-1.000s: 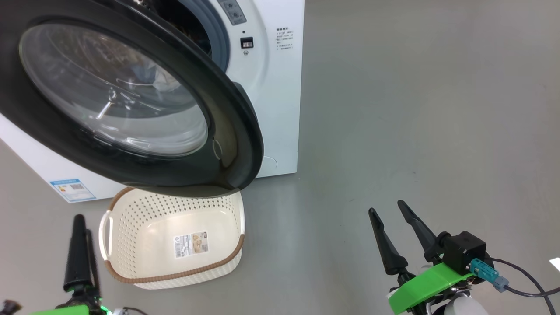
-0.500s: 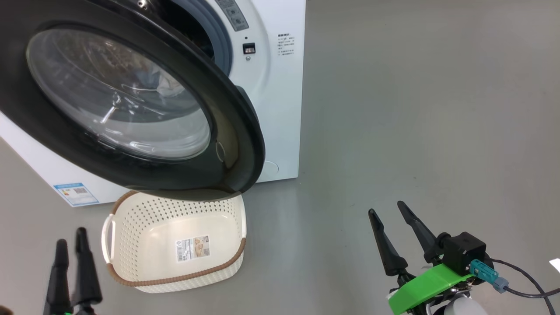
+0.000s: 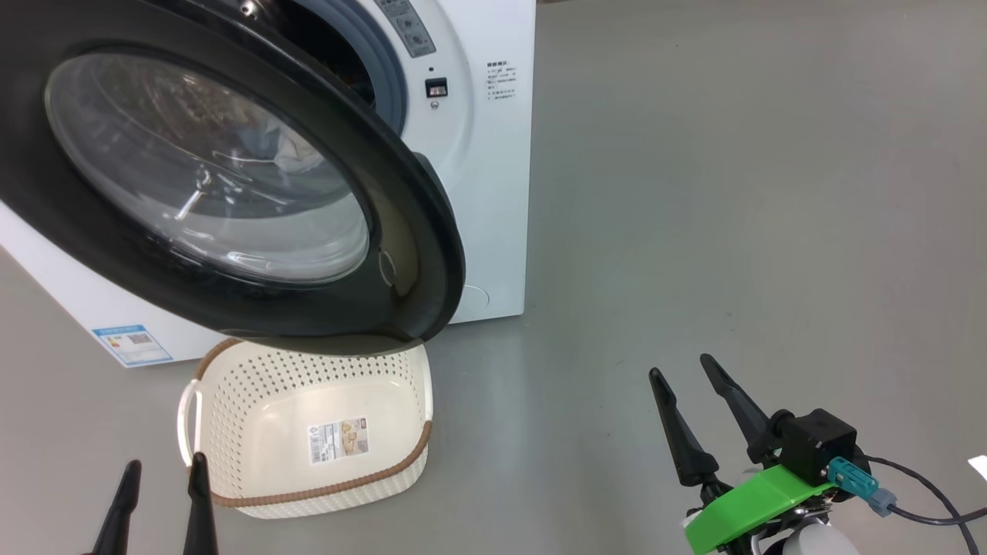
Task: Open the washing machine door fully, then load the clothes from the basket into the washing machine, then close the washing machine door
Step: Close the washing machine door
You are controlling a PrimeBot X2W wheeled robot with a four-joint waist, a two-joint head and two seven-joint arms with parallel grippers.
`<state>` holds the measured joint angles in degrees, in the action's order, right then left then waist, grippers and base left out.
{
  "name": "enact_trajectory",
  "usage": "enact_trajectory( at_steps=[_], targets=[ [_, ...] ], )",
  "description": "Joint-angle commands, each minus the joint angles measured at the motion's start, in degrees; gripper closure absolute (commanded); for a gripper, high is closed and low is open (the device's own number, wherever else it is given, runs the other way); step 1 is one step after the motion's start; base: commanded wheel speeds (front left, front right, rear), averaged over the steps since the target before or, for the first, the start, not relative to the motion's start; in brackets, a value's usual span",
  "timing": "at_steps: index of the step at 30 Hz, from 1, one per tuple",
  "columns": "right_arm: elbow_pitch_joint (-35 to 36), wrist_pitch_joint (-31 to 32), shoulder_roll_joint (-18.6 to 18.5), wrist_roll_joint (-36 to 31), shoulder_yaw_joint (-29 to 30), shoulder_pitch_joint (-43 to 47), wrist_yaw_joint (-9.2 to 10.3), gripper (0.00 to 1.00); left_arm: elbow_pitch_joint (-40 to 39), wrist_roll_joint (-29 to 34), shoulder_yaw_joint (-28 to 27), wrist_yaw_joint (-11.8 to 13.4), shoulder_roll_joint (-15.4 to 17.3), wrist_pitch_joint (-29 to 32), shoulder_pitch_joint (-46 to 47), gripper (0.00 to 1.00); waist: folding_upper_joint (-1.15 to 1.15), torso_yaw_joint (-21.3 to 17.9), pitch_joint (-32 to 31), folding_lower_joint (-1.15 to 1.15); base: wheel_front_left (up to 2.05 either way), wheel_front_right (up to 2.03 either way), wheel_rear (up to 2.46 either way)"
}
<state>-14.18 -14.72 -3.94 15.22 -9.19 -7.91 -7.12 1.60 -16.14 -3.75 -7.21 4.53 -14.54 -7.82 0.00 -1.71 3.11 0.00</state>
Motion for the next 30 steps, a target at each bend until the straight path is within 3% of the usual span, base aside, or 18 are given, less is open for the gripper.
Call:
enact_trajectory(
  at_steps=[1,6,10,19,28,29,30],
  targets=[
    [1.4,-0.3,0.0,-0.1,-1.3,0.1,-0.36,0.00,-1.0,1.9,-2.5,0.7,0.0,-0.5,1.0,0.00,0.00,0.0,-0.1,0.00,0.00,0.00,0.00],
    [1.4,-0.3,0.1,-0.1,-1.4,0.1,-0.36,0.00,0.3,8.9,-3.7,4.6,-0.8,-0.5,0.5,0.00,0.00,0.0,-0.1,0.00,0.00,0.00,0.00],
    [1.5,-0.3,0.1,-0.1,-1.4,0.2,-0.36,0.00,1.0,10.4,-4.2,7.0,-1.2,-0.5,0.2,0.00,0.00,0.0,-0.1,0.00,0.00,0.00,0.00],
    [1.4,-0.3,0.1,0.0,-1.4,0.1,-0.36,0.00,1.6,10.1,-4.6,8.7,-1.6,-0.5,-0.4,0.00,0.00,0.0,0.0,0.00,0.00,0.00,0.00],
    [1.4,-0.3,0.1,0.0,-1.3,0.3,-0.36,0.00,1.7,9.9,-3.8,8.2,-1.6,-0.5,-0.3,0.00,0.00,0.7,-0.1,0.00,0.00,0.00,0.00],
    [1.3,-0.3,0.1,0.0,-1.2,0.3,-0.36,0.31,1.7,9.7,-3.7,8.2,-1.6,-0.5,-0.4,0.00,0.00,0.8,-0.1,0.00,0.00,0.00,0.00],
    [1.3,-0.3,0.1,0.0,-1.2,0.3,-0.36,0.31,1.7,9.7,-3.7,8.2,-1.6,-0.5,-0.4,0.00,0.00,0.8,-0.1,0.00,0.00,0.00,0.00]
  ],
)
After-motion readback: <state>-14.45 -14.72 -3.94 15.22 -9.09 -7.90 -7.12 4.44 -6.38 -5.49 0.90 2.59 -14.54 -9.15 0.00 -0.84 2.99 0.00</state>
